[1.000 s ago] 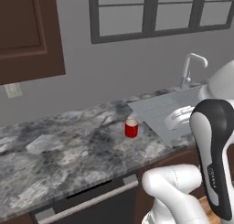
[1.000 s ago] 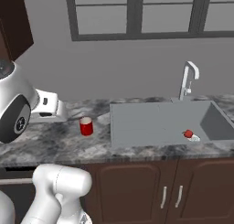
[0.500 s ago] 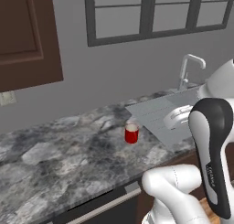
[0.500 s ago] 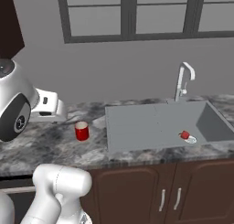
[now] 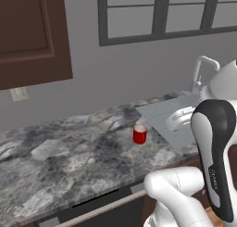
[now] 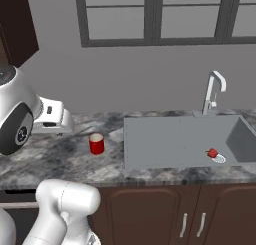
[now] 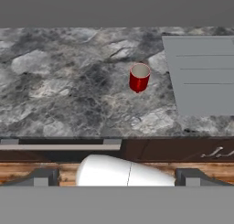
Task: Clear the mugs and bowl far away from the sink.
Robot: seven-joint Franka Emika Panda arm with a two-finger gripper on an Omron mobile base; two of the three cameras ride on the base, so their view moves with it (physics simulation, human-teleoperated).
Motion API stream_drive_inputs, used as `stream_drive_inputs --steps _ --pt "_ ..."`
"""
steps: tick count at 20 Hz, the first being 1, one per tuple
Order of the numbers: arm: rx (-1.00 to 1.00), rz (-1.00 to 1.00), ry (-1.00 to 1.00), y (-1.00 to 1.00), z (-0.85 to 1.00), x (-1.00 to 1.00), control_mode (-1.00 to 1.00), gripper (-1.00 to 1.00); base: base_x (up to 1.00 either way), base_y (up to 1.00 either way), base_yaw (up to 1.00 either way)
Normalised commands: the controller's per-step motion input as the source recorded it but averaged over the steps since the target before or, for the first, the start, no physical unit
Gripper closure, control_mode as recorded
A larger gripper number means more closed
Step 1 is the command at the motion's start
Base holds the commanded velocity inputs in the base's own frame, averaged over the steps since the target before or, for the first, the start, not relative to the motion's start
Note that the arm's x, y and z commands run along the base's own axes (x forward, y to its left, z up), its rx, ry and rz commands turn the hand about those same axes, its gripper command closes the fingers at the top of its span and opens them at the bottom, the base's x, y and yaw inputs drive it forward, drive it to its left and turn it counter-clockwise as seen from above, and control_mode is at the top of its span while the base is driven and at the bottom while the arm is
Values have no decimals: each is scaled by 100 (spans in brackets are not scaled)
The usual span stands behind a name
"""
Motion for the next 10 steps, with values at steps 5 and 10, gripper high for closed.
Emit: stream_drive_inputs --steps 5,10 --pt "0 5 0 -1 -12 10 -100 -100 14 -2 14" --pt "0 -1 4 0 -24 15 -100 -100 0 0 0"
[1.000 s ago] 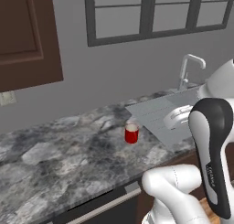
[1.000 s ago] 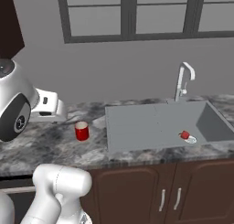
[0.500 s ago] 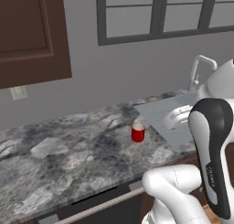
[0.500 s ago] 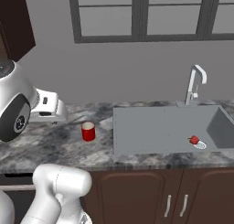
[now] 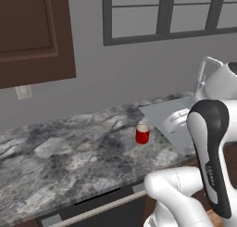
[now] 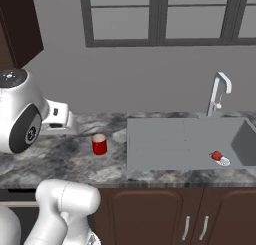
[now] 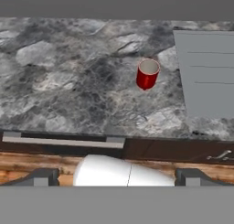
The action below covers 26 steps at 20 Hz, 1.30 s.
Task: Clear the mugs and bowl far away from the sink.
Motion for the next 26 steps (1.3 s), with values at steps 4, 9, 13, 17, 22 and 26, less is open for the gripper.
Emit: stream_drive_inputs --steps 4,9,13,17,22,26 --pt "-1 -16 7 0 -21 13 -100 -100 0 0 0" --pt "-10 -11 6 0 -58 29 -100 -100 0 0 0" --pt "-14 -1 6 -3 -39 41 -100 -100 0 0 0" --pt "-1 0 13 0 -33 50 -100 -100 0 0 0" --pt "0 0 5 0 -22 45 -100 -100 0 0 0" --pt "7 0 2 -7 -30 33 -100 -100 0 0 0"
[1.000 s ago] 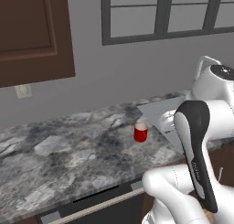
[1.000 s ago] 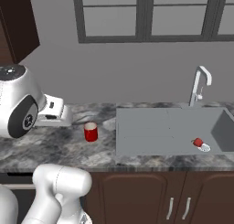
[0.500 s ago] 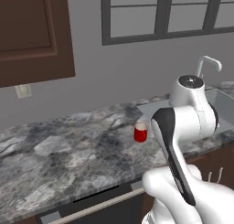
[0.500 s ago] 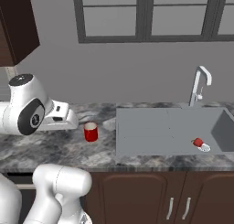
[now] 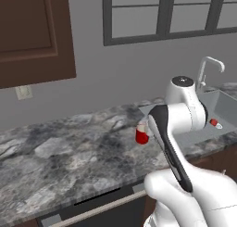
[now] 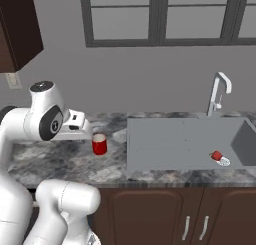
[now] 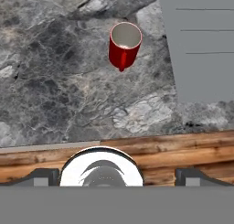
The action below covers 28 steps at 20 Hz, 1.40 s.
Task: Clear the mugs and bowl far away from the sink.
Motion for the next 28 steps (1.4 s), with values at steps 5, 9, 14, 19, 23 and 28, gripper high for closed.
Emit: stream_drive_inputs --steps 5,9,14,19,23,28 --pt "15 0 0 -12 -47 25 -100 -100 0 0 0" --pt "4 0 0 -1 -36 17 -100 -100 0 0 0" --pt "0 0 0 0 -27 37 -100 -100 0 0 0" --pt "0 0 0 0 -12 41 -100 -100 0 0 0" --pt "0 0 0 0 -15 45 -100 -100 0 0 0" --pt "0 0 0 0 -25 41 -100 -100 0 0 0"
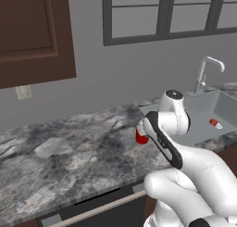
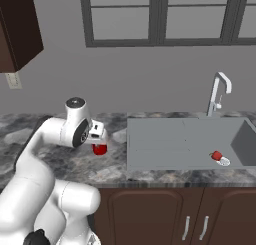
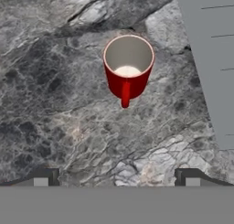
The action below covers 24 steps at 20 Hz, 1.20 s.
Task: Clear the mugs and bowl far away from the sink.
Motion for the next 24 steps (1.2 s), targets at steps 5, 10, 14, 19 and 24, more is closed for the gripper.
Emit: stream_drive_inputs --steps 5,10,14,19,24 --pt "0 0 1 0 -37 38 -100 -100 0 0 0" --pt "0 0 1 0 -36 34 -100 -100 0 0 0" --pt "0 0 0 0 -23 32 -100 -100 0 0 0" --pt "0 0 0 0 -20 36 -100 -100 0 0 0" --pt "0 0 1 0 -27 25 -100 -100 0 0 0"
